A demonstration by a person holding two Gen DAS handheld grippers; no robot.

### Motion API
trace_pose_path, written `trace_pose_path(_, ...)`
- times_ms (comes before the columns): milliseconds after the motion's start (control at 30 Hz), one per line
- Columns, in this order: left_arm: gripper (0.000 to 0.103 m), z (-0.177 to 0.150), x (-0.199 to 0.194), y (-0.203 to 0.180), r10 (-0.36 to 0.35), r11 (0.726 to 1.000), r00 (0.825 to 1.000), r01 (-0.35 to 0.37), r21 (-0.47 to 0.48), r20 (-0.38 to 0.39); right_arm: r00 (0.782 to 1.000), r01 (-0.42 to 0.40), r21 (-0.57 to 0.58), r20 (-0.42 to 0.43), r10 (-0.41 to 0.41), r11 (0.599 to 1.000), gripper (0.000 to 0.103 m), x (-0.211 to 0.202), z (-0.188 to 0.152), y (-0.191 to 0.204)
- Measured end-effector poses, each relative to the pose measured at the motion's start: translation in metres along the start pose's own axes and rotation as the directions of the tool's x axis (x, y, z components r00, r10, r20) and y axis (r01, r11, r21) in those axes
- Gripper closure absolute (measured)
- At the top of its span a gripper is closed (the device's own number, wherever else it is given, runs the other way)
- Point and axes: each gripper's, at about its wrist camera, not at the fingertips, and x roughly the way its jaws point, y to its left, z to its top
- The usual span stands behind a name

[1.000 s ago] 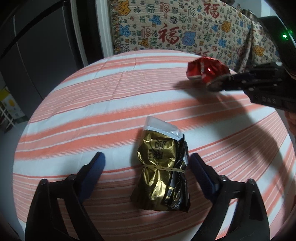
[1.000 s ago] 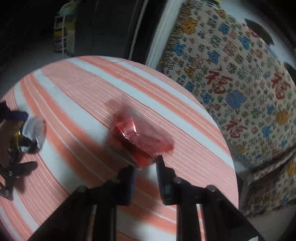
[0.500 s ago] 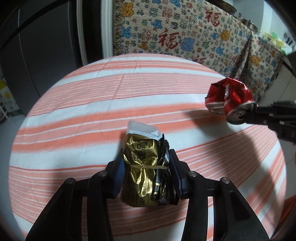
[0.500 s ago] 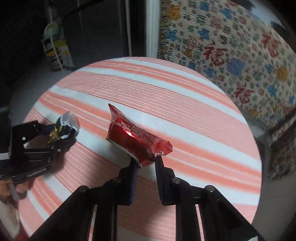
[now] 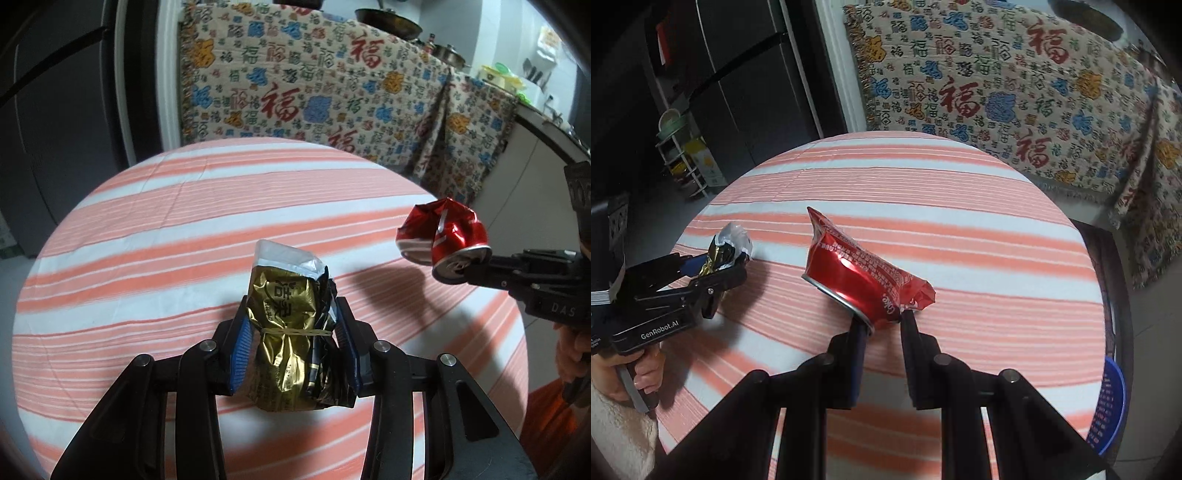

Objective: Collect trash
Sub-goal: 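Carry both items over the blue wastebasket and open both grippers to drop them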

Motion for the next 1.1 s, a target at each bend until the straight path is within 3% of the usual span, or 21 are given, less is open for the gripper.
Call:
trace_pose_path(267, 0.061, 0.004, -0.008, -0.039, 0.019, 0.997, 1.000, -0.020, 0.077, 0.019, 1.000, 0.011, 0.051, 0.013, -0.012, 0.999, 0.084, -0.022, -0.021, -0.022)
trace_pose_path(667, 0.061, 0.003, -0.007, -0.053, 0.005, 0.994, 1.000, -0.006, 0.112, 0.014, 0.999, 0.022, 0.075, 0.027, -0.024, 0.997, 0.084, -0.031, -0.027, -0.032)
trace_pose_path(967, 0.061, 0.004, -0.005, -0.083, -0.073, 0.990, 0.997, 0.075, 0.121, -0.021, 0.999, 0.030, 0.130, 0.038, -0.035, 0.991, 0.084, -0.048, -0.038, -0.063)
trace_pose_path(1100, 0.061, 0.011, -0.007, -0.117, -0.154, 0.979, 0.987, 0.157, 0.128, -0.034, 0.996, 0.053, 0.150, 0.057, -0.063, 0.987, 0.084, -0.069, -0.044, -0.084)
